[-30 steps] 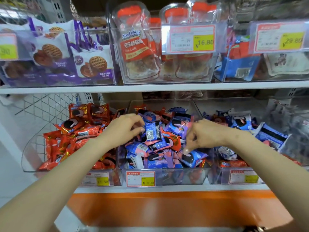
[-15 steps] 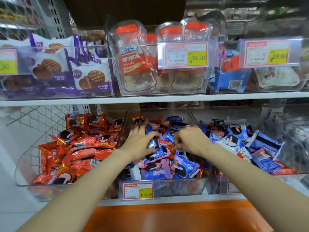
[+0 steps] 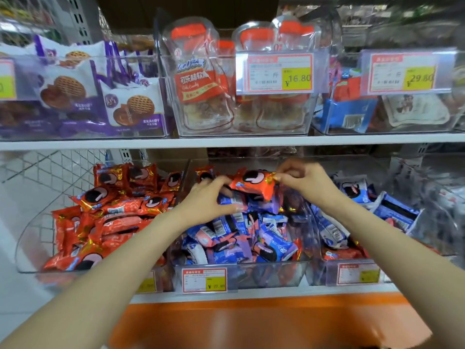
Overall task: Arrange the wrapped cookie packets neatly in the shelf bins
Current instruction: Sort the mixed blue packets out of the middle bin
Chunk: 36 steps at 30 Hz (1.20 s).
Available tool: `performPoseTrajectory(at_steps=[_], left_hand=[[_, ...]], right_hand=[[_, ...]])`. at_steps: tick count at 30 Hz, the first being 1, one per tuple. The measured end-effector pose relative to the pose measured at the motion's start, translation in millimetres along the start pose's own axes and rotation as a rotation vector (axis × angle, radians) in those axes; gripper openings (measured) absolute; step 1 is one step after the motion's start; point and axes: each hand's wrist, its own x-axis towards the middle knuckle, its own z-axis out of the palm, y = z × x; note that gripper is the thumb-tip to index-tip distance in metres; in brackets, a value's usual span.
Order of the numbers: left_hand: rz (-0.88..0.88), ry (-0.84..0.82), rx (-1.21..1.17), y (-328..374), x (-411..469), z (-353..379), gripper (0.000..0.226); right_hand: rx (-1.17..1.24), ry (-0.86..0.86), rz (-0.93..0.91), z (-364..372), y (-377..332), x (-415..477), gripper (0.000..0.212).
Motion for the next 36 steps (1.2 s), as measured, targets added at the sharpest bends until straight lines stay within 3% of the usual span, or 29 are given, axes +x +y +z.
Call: performPoseTrajectory(at_steps=[2, 5, 8, 12, 14, 20, 24, 27, 32, 34, 36], left_hand=[[-0.056, 0.028, -0.351, 9.2, -1.5, 1.1, 0.070], [-0.114, 0.085, -0.741, 19.2, -3.6, 3.8, 0.054], [-0.121, 0.188, -0.798, 14.7, -3.4, -0.1, 0.050], [-0.195, 0.099, -1.046, 5.0, -10.1, -12.3, 0.036], [-0.241, 0.213, -0.988, -2.7, -10.6, -13.4, 0.033], [-0.395, 0.677, -0.741, -37.7, -17.9, -18.6, 0.048], [-0.513, 0.795, -0.519, -56.5, -26.4, -34.7, 0.060], [-0.552, 0.819, -0.328, -68.7, -32.8, -41.2, 0.052], [-0.707, 0.449, 0.106, -86.1, -40.5, -33.1, 0.065], [-0.671, 0.464, 0.195, -83.3, -40.5, -33.2, 0.059], [-0.534, 0.546, 0.204, -75.5, -37.5, -35.5, 0.050]], right_hand=[[0.101, -0.034, 0.003, 8.2, -7.2, -5.0, 0.013], [0.176, -0.087, 0.023, 16.7, -16.8, -7.7, 0.005], [0.160, -0.122, 0.031, 22.6, -13.9, -0.9, 0.003], [0.116, -0.219, 0.047, 31.6, -7.1, 18.7, 0.007], [-0.017, -0.267, 0.053, 38.0, -5.4, 27.9, 0.007], [-0.869, -0.034, 0.002, 63.1, 25.3, 60.2, 0.037], [-1.071, -0.072, 0.074, 80.5, 25.7, 68.6, 0.054], [-1.093, -0.041, 0.048, 86.6, 26.1, 71.1, 0.055], [-1.022, 0.052, -0.016, 85.5, 23.1, 69.4, 0.045], [-0.860, 0.111, -0.055, 83.6, 12.3, 65.5, 0.047], [-0.552, 0.106, -0.053, 84.5, -7.3, 61.4, 0.046]])
